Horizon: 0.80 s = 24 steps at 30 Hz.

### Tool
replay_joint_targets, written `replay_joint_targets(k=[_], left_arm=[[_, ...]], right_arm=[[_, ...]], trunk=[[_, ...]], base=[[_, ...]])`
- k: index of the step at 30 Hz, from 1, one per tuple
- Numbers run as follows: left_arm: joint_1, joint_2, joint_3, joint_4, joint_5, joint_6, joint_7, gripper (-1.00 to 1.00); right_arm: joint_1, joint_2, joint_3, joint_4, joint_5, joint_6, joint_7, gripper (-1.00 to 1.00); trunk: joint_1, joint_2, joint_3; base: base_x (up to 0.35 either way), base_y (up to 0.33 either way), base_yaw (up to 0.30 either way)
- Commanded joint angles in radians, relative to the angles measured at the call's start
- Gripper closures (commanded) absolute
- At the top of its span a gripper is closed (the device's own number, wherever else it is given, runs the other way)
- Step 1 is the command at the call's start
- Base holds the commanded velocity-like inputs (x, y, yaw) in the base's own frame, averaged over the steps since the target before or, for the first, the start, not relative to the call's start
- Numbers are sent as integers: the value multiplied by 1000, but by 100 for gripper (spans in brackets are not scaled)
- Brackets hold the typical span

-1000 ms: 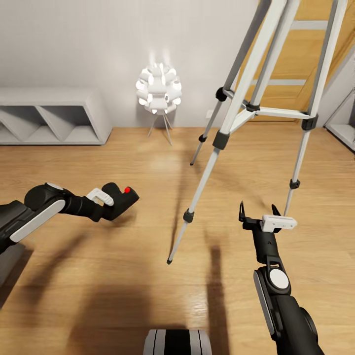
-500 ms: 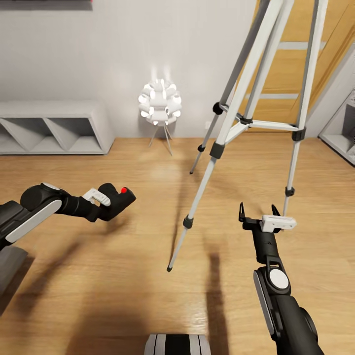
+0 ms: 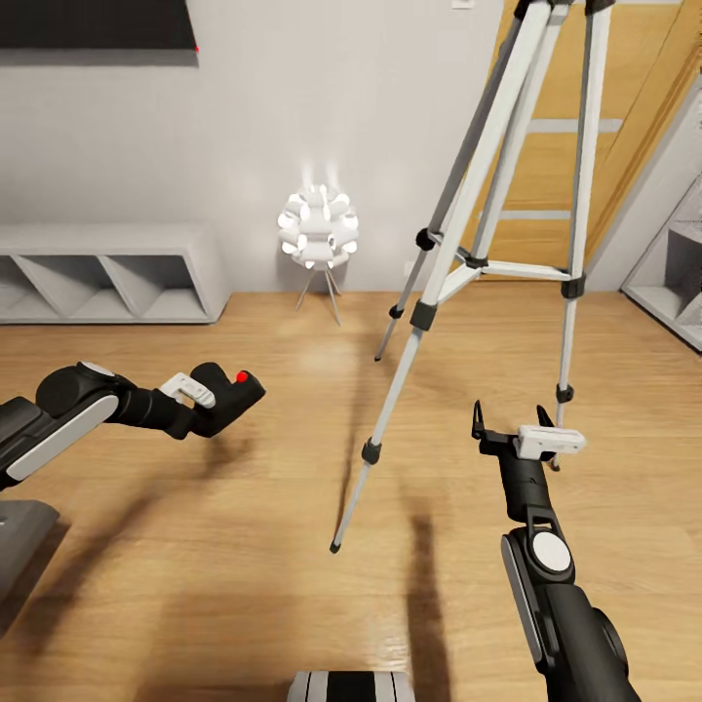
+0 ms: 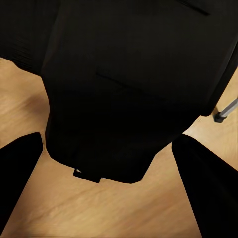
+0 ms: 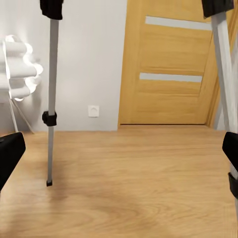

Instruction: Attach the digital camera to the camera tripod in the bedroom.

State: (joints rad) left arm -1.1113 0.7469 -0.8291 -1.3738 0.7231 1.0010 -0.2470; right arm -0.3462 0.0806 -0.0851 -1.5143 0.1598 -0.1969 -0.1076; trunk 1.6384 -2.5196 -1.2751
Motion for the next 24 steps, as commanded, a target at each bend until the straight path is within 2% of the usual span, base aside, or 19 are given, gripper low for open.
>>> replay_joint_targets(k=[1,16,24], left_arm=[[-1,2,-2,0,-8,1,-9,100],[-1,21,-10,1,-8,1,-9,100],[-1,22,-15,19,-9,0,-9,100]], right_arm=[[0,1,-1,1,10,-1,-4,-100],[0,0,-1,8,10,-1,-4,-100],[0,0,-1,8,10,-1,-4,-100]], trunk=[[-1,0,3],[-7,3,61],[-7,3,61]], base=[[0,0,0],[0,0,0],[-10,-2,0]])
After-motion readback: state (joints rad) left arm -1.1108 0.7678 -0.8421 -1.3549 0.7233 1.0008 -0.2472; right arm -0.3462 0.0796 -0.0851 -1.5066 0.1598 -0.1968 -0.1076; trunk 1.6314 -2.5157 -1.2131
